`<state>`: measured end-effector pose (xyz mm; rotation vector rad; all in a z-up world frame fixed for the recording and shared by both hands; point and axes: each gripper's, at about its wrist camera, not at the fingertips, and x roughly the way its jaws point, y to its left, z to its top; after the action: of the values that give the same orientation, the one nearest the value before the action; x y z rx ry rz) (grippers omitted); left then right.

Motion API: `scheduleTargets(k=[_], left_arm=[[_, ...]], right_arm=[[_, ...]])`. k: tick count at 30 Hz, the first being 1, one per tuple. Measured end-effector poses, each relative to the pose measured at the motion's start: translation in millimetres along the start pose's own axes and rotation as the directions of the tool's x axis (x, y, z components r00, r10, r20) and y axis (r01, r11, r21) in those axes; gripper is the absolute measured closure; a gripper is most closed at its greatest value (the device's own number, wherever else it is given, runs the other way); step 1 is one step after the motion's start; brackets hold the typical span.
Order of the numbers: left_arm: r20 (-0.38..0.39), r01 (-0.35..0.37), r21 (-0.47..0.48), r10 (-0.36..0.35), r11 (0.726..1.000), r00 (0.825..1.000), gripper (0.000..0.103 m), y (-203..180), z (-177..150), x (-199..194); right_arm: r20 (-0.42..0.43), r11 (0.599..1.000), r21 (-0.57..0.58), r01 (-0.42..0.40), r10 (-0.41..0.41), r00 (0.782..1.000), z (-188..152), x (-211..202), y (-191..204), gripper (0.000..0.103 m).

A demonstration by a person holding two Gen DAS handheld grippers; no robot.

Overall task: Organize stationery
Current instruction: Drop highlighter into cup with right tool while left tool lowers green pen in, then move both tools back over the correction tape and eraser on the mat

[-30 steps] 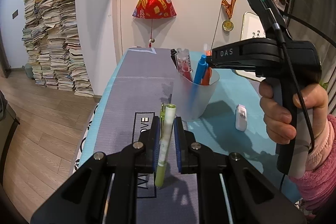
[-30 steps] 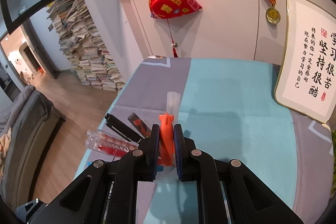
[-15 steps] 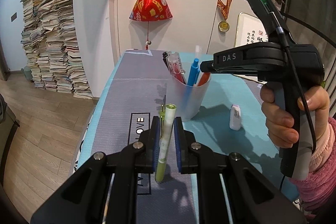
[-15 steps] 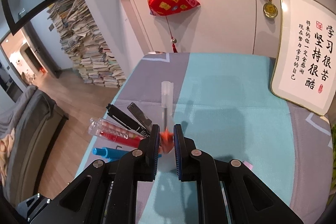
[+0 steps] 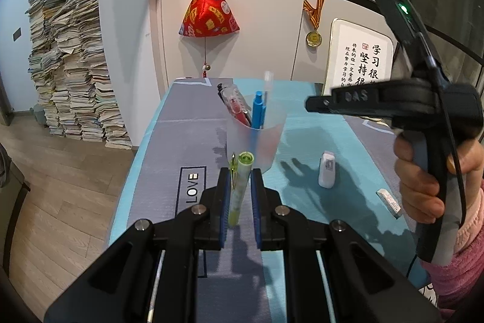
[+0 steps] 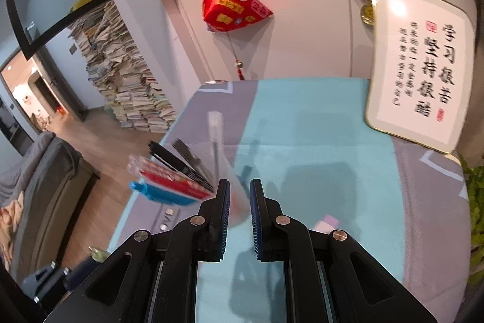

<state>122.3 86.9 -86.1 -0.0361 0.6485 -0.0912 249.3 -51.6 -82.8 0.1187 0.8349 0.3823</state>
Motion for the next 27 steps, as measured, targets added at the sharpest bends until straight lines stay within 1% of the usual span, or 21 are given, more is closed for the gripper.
scheduleTargets(k=[4,10,12,16,19,21,22,23,25,26,27], left_arm=[[0.008,0.01,0.011,-0.01,1.0,1.0,0.092,-6.9,4.6,-3.7],[0.052,0.026,0.021,-0.027,0.999,0.998,0.092,-16.7,26.8,-12.6],[0.076,0.02,0.034,-0.022,0.999,0.997,0.093,-22.1,35.5,-15.8],[0.073,0.01,0.034,-0.012,0.999,0.997,0.093,-25.5,40.3,-15.6],[0.025,0.028,0.036,-0.029,0.999,0.999,0.093,-23.8,31.1,-8.4],[-0.045,0.034,0.058,-0.031,0.998,0.998,0.093,-28.0,18.5,6.0],[-0.075,0.037,0.073,-0.032,0.997,0.997,0.093,-31.5,14.4,12.7],[-0.122,0.044,0.1,-0.032,0.994,0.992,0.093,-38.3,7.0,24.7],[-0.175,0.068,0.138,-0.044,0.988,0.984,0.085,-48.4,-0.7,40.2],[-0.21,0.088,0.168,-0.051,0.982,0.976,0.072,-56.0,-5.1,53.0],[-0.226,0.093,0.194,-0.047,0.977,0.973,0.061,-60.7,-7.7,61.3]], right_arm=[[-0.001,0.999,0.02,0.025,-0.025,1.0,-9.9,-10.8,-16.3,0.09],[0.002,0.997,0.06,0.052,-0.052,0.999,-26.6,-30.2,-43.6,0.09],[0.011,0.996,0.065,0.064,-0.065,0.998,-31.7,-36.5,-51.1,0.09],[0.012,0.993,0.106,0.056,-0.057,0.998,-39.0,-45.6,-68.8,0.09],[0.009,0.989,0.133,0.062,-0.063,0.998,-44.0,-49.3,-81.0,0.09],[0.005,0.987,0.148,0.06,-0.061,0.998,-48.3,-50.5,-88.9,0.09],[0.002,0.986,0.156,0.06,-0.061,0.998,-50.0,-50.0,-92.0,0.09],[-0.002,0.985,0.165,0.058,-0.059,0.998,-51.7,-49.3,-94.9,0.09],[-0.017,0.982,0.181,0.053,-0.051,0.999,-56.1,-46.7,-101.6,0.09],[-0.025,0.98,0.189,0.056,-0.052,0.998,-59.6,-46.0,-104.8,0.09],[-0.034,0.978,0.2,0.06,-0.055,0.998,-62.8,-45.0,-108.8,0.09]])
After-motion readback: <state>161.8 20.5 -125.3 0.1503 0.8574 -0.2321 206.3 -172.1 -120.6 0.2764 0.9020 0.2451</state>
